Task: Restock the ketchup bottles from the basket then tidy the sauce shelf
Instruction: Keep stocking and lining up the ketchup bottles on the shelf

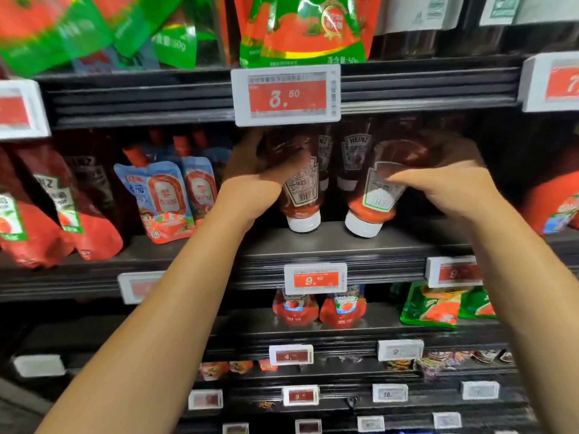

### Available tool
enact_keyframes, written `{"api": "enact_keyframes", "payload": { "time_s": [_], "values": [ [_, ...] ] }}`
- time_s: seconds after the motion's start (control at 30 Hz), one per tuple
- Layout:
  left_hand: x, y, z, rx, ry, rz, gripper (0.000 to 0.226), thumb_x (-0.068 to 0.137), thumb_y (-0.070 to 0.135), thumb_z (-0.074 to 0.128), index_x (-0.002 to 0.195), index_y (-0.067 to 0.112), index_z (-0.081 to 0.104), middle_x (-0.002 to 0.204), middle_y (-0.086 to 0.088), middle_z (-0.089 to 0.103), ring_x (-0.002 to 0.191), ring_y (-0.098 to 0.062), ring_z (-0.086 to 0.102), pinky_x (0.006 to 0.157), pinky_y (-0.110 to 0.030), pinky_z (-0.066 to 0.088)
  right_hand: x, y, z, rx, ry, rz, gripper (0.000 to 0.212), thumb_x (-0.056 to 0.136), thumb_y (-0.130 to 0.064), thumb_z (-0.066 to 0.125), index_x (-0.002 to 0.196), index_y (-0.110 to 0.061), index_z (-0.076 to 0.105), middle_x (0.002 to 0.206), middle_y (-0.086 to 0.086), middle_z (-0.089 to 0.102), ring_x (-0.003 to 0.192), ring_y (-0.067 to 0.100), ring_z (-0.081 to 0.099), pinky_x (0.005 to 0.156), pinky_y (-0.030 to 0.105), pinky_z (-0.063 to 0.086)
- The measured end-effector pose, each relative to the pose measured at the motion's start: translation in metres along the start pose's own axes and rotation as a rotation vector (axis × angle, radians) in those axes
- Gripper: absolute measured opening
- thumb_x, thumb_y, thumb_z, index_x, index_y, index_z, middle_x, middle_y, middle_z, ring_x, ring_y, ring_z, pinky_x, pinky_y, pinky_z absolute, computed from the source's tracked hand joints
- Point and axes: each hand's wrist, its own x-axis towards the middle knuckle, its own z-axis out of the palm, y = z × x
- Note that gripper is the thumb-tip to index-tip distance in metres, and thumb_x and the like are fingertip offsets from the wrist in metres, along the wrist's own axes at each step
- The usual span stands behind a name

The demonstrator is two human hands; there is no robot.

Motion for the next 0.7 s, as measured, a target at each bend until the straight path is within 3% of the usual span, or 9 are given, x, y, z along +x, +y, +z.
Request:
{"api": "enact_keyframes", "payload": {
  "time_s": [0.1, 0.17, 0.27, 0.37, 0.43, 0.5, 0.63, 0.7],
  "values": [
    [0.001, -0.007, 0.002, 0.066, 0.002, -0.027, 0.059, 0.077, 0.036, 0.083, 0.13, 0.025, 0.061, 0.118, 0.015, 0.071, 0.105, 0.002, 0.067, 0.087, -0.019, 0.055, 0.019, 0.003, 0.001, -0.101, -0.036, 0.032, 0.064, 0.056, -0.039, 0.097, 0.114, -0.026, 0.073, 0.109, -0.005, 0.076, 0.099, 0.015, 0.074, 0.08, 0.035, 0.06],
    [-0.001, -0.008, 0.004, 0.056, 0.007, -0.034, 0.062, 0.075, 0.043, 0.083, 0.131, 0.027, 0.06, 0.118, 0.016, 0.071, 0.107, 0.002, 0.066, 0.089, -0.02, 0.055, 0.032, 0.007, 0.004, -0.261, -0.059, 0.062, 0.05, 0.066, -0.029, 0.094, 0.111, -0.026, 0.073, 0.109, -0.005, 0.075, 0.099, 0.012, 0.072, 0.084, 0.033, 0.06],
    [-0.008, -0.014, 0.013, 0.013, -0.023, -0.082, 0.059, 0.072, 0.043, 0.083, 0.124, 0.038, 0.057, 0.114, 0.02, 0.072, 0.107, 0.001, 0.067, 0.09, -0.024, 0.056, 0.034, 0.005, 0.012, -0.325, -0.05, 0.055, 0.061, 0.062, -0.051, 0.091, 0.117, -0.034, 0.07, 0.101, -0.023, 0.069, 0.087, -0.015, 0.064, 0.075, 0.008, 0.052],
    [-0.019, -0.029, 0.019, 0.028, -0.07, -0.138, 0.049, 0.075, 0.032, 0.086, 0.115, 0.04, 0.059, 0.1, 0.024, 0.074, 0.095, 0.004, 0.07, 0.08, -0.014, 0.055, 0.027, 0.007, 0.016, -0.361, -0.041, 0.045, 0.07, 0.064, -0.057, 0.087, 0.125, -0.029, 0.068, 0.116, -0.014, 0.071, 0.107, 0.004, 0.066, 0.092, 0.021, 0.051],
    [-0.024, -0.034, 0.018, 0.094, -0.112, -0.162, 0.055, 0.072, 0.037, 0.087, 0.119, 0.039, 0.059, 0.101, 0.022, 0.073, 0.094, 0.006, 0.069, 0.081, -0.013, 0.053, 0.018, 0.01, 0.016, -0.413, -0.038, 0.067, 0.071, 0.066, -0.059, 0.085, 0.127, -0.03, 0.065, 0.116, -0.019, 0.067, 0.105, 0.004, 0.062, 0.089, 0.016, 0.045],
    [-0.025, -0.035, 0.015, 0.132, -0.133, -0.174, 0.057, 0.068, 0.044, 0.087, 0.117, 0.044, 0.059, 0.102, 0.025, 0.072, 0.096, 0.008, 0.067, 0.083, -0.012, 0.053, 0.001, 0.014, 0.014, -0.402, 0.053, 0.069, 0.069, 0.065, -0.057, 0.086, 0.124, -0.031, 0.064, 0.115, -0.019, 0.068, 0.101, 0.002, 0.064, 0.088, 0.018, 0.047],
    [-0.025, -0.034, 0.012, 0.19, -0.14, -0.209, 0.058, 0.06, 0.06, 0.081, 0.111, 0.053, 0.055, 0.098, 0.034, 0.068, 0.095, 0.014, 0.064, 0.079, -0.008, 0.048, -0.045, 0.017, 0.03, -0.417, 0.341, -0.126, 0.035, 0.074, -0.047, 0.074, 0.099, -0.024, 0.065, 0.089, -0.005, 0.07, 0.083, 0.015, 0.067, 0.075, 0.029, 0.054],
    [-0.026, -0.034, 0.013, 0.216, -0.136, -0.207, 0.053, 0.065, 0.057, 0.082, 0.11, 0.054, 0.053, 0.092, 0.042, 0.065, 0.091, 0.021, 0.06, 0.074, -0.003, 0.046, -0.06, 0.011, 0.05, -0.211, 0.317, -0.178, 0.022, 0.08, -0.04, 0.075, 0.092, -0.026, 0.063, 0.078, -0.006, 0.067, 0.069, 0.015, 0.065, 0.066, 0.028, 0.055]
  ]
}}
